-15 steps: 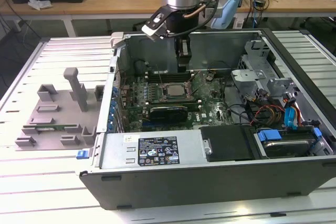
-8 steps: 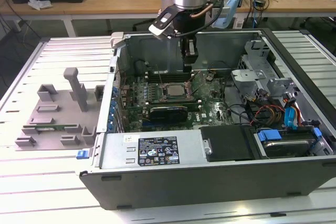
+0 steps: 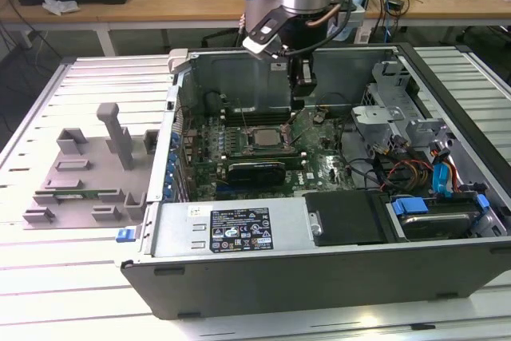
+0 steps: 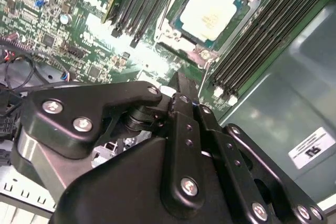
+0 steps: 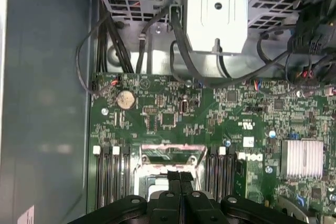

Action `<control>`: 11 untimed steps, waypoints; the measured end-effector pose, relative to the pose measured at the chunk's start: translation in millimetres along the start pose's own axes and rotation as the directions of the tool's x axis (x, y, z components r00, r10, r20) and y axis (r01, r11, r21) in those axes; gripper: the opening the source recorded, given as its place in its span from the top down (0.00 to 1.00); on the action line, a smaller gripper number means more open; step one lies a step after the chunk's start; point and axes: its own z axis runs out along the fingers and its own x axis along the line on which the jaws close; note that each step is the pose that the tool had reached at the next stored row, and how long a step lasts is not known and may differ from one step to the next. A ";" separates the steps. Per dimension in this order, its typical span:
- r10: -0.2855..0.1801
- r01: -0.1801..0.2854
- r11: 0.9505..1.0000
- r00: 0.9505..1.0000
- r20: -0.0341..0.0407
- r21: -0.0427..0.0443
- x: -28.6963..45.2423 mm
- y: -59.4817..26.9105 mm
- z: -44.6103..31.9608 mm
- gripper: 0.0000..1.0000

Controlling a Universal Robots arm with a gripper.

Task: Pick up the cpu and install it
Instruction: 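Close the cpu cover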

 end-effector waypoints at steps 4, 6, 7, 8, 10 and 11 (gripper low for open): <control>0.000 0.000 1.000 1.000 0.000 0.000 -0.4 13.5 0.4 0.89; 0.000 0.000 1.000 1.000 0.000 0.000 -0.4 14.9 0.4 0.89; 0.000 0.000 1.000 1.000 0.000 0.000 -0.4 14.9 0.4 0.89; 0.000 0.000 1.000 1.000 0.000 0.000 -0.5 15.0 0.4 0.89; 0.000 0.000 1.000 1.000 0.000 0.003 -0.7 23.2 1.1 0.89; 0.000 0.000 1.000 1.000 0.000 0.004 -0.7 26.0 1.4 0.89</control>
